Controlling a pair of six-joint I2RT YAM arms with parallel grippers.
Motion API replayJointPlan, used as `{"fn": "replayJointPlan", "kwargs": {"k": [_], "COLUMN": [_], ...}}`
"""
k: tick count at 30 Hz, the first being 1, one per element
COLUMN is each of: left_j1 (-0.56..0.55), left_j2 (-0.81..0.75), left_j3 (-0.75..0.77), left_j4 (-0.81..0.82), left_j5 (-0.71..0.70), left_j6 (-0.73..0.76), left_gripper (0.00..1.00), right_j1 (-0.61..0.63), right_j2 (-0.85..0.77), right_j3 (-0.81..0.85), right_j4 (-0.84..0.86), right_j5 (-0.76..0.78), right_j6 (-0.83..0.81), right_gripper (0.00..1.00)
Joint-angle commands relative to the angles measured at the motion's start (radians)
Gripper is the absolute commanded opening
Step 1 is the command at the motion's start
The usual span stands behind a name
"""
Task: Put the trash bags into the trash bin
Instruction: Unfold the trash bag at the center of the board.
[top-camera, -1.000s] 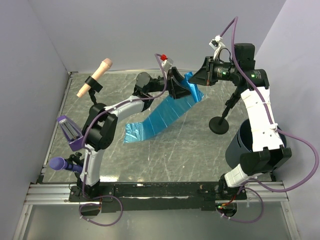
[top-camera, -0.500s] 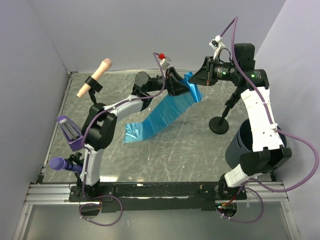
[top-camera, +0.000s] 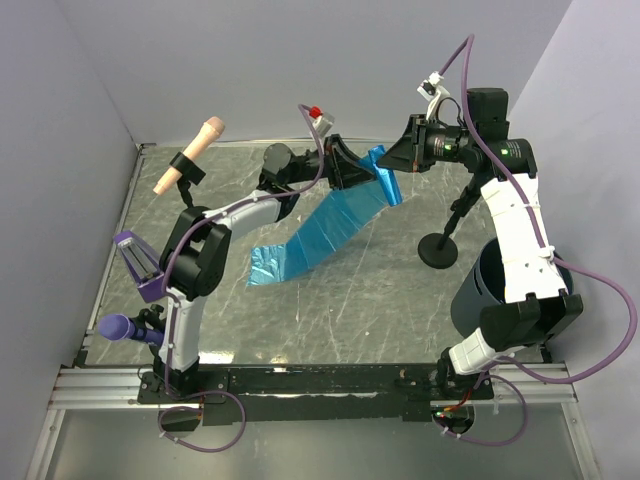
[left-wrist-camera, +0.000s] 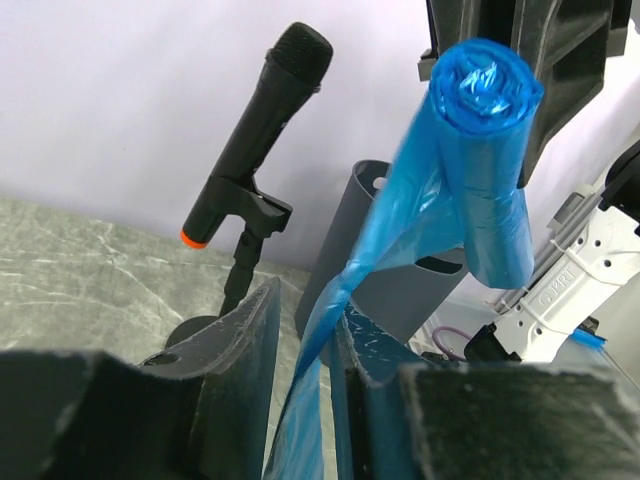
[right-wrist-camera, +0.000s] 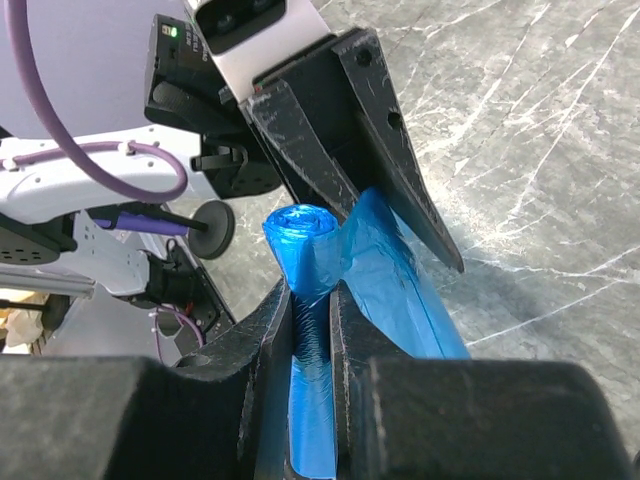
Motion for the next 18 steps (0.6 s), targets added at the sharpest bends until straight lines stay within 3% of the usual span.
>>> {"fn": "replayJointPlan", "kwargs": {"k": [1,11,18], "left_j1": [0.005,-0.004,-0.007], "left_j2": [-0.058,-0.037,-0.023], "left_j3": [0.017,0.071,0.083], "left_j4": [0.056,0.064,0.067], "left_j5": [-0.017,-0.003,0.017], "left_j6": [-0.026,-0.050,-0.055], "left_gripper": [0.32,0.41,0.31], "right_j1": [0.003,0.003,0.003], "right_j2": [-0.015,-0.004,0.007], "right_j3": [0.020,0.029,0.040], "right_j4": [0.030,0.030,0.031], "right_j5": [-0.014,0.001,0.006], "right_j6": [0.013,0.010,0.011], "right_gripper": [0.00,0.00,0.00]}}
